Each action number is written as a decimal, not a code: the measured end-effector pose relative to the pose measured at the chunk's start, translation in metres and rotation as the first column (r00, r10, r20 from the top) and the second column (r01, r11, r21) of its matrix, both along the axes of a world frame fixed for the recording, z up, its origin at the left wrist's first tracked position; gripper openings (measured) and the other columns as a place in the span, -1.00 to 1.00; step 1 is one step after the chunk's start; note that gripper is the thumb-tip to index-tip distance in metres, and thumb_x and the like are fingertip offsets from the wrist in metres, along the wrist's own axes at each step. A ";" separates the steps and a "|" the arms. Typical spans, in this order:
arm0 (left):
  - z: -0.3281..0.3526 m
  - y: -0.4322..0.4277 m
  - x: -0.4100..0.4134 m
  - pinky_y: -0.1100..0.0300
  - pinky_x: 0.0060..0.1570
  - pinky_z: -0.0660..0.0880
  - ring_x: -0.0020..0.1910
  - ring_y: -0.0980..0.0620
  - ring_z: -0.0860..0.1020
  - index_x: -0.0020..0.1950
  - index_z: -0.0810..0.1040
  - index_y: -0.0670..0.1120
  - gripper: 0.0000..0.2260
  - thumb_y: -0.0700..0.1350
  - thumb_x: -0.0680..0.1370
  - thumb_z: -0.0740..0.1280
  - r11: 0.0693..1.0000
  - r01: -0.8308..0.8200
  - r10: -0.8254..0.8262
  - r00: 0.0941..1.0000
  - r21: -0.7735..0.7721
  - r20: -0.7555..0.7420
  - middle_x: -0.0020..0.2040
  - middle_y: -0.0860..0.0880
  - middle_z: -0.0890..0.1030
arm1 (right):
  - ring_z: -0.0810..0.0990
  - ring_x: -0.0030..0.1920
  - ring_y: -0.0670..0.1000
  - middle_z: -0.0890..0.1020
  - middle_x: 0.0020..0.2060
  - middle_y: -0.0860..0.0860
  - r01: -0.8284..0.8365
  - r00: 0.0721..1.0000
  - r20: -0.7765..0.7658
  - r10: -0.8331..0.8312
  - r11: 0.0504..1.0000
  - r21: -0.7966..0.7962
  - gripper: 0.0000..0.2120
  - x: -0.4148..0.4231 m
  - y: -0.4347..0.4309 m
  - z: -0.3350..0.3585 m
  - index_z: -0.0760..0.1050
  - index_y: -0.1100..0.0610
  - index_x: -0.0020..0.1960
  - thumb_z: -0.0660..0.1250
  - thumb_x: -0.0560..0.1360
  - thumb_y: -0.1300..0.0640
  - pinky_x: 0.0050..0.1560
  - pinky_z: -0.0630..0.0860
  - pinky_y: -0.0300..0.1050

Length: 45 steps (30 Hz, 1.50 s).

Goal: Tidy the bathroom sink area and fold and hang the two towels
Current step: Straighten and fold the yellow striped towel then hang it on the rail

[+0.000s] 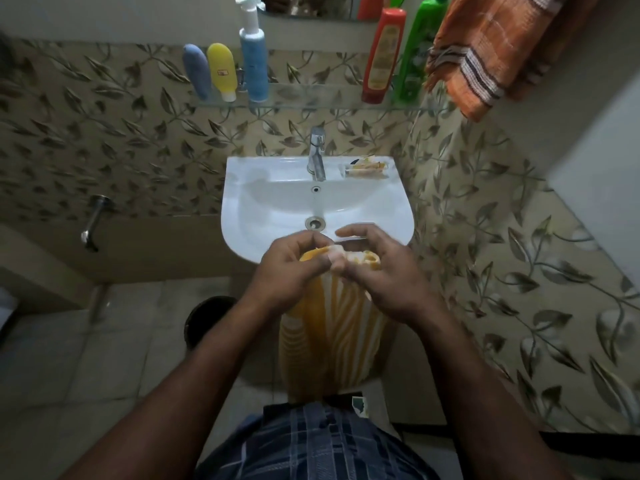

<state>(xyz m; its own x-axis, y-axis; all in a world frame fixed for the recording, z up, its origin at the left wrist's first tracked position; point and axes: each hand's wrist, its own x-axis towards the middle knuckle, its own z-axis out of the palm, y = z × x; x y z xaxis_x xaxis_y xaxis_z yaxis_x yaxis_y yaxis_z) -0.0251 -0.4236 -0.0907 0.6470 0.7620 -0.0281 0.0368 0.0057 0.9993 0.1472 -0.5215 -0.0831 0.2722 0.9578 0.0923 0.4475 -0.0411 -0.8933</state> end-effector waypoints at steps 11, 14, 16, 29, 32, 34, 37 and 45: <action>0.022 0.009 0.004 0.07 0.06 0.65 0.08 -0.04 0.74 0.10 0.70 0.05 -0.73 0.20 0.54 0.48 0.945 0.314 -0.321 0.945 -0.094 -0.061 0.08 -0.04 0.76 | 0.55 -0.29 -0.14 0.61 -0.31 -0.14 0.220 0.973 0.001 -0.232 0.922 0.319 -0.73 0.012 0.014 0.057 0.56 0.00 -0.23 0.50 0.48 -0.16 -0.26 0.50 -0.20; 0.021 0.013 -0.001 0.21 -0.14 0.60 -0.15 0.06 0.70 -0.09 0.71 0.03 -0.81 0.13 0.49 0.53 0.965 0.214 -0.210 0.977 -0.154 0.046 -0.15 0.03 0.72 | 0.53 -0.29 -0.18 0.59 -0.30 -0.15 0.277 0.957 -0.017 -0.291 0.886 0.372 -0.72 0.023 0.015 0.070 0.55 0.03 -0.22 0.50 0.50 -0.13 -0.26 0.44 -0.28; 0.023 0.022 -0.007 0.27 -0.24 0.56 -0.25 0.11 0.64 -0.13 0.70 0.00 -0.81 0.10 0.47 0.55 0.970 0.142 -0.116 0.984 -0.196 0.136 -0.23 0.05 0.65 | 0.56 -0.27 -0.21 0.61 -0.28 -0.20 0.299 0.947 -0.002 -0.321 0.880 0.370 -0.76 0.028 0.013 0.076 0.56 -0.02 -0.22 0.50 0.50 -0.12 -0.25 0.42 -0.39; 0.062 0.023 0.005 0.13 -0.03 0.63 0.01 -0.05 0.73 0.02 0.76 0.03 -0.85 0.07 0.56 0.48 0.978 0.135 -0.157 0.979 0.162 0.133 0.00 -0.06 0.76 | 0.68 0.01 -0.10 0.68 -0.05 -0.16 -0.091 0.957 0.289 0.031 0.977 0.194 -0.51 -0.002 0.016 0.085 0.61 0.02 0.13 0.53 0.39 -0.29 -0.08 0.61 -0.17; 0.054 0.030 -0.007 0.18 -0.08 0.60 -0.03 0.07 0.72 -0.04 0.75 0.06 -0.90 0.05 0.53 0.53 0.982 0.097 -0.103 0.994 0.162 0.028 -0.04 0.02 0.76 | 0.69 -0.01 -0.13 0.71 -0.10 -0.17 0.048 0.969 0.219 -0.111 0.960 0.275 -0.65 0.007 0.007 0.083 0.66 0.03 0.02 0.48 0.45 -0.24 -0.04 0.61 -0.19; 0.047 0.037 -0.019 0.18 -0.06 0.55 -0.09 0.20 0.68 -0.08 0.73 0.05 -0.88 0.05 0.47 0.58 0.973 0.104 -0.084 0.991 0.207 -0.104 -0.11 0.12 0.73 | 0.67 -0.18 -0.11 0.70 -0.23 -0.11 0.202 0.964 0.101 -0.247 0.923 0.326 -0.65 0.016 0.001 0.084 0.63 0.04 -0.12 0.39 0.50 -0.26 -0.12 0.57 -0.21; 0.033 0.040 -0.028 0.11 -0.09 0.51 -0.19 0.26 0.60 -0.12 0.74 0.08 -0.86 0.05 0.41 0.63 0.945 0.195 -0.111 0.946 0.264 -0.304 -0.23 0.21 0.68 | 0.59 -0.37 -0.10 0.66 -0.36 -0.04 0.326 0.928 0.047 -0.368 0.870 0.370 -0.65 0.031 -0.005 0.084 0.60 0.03 -0.20 0.38 0.55 -0.23 -0.28 0.52 -0.26; 0.004 0.047 -0.043 0.22 -0.16 0.48 -0.19 0.12 0.59 -0.15 0.69 0.07 -0.87 0.07 0.46 0.58 0.966 -0.119 0.163 0.970 0.230 -0.182 -0.18 0.01 0.68 | 0.65 -0.27 -0.11 0.68 -0.31 -0.16 0.507 0.743 0.175 -0.646 0.714 0.483 -0.72 0.081 -0.018 0.080 0.62 -0.01 -0.17 0.45 0.57 -0.19 -0.22 0.54 -0.25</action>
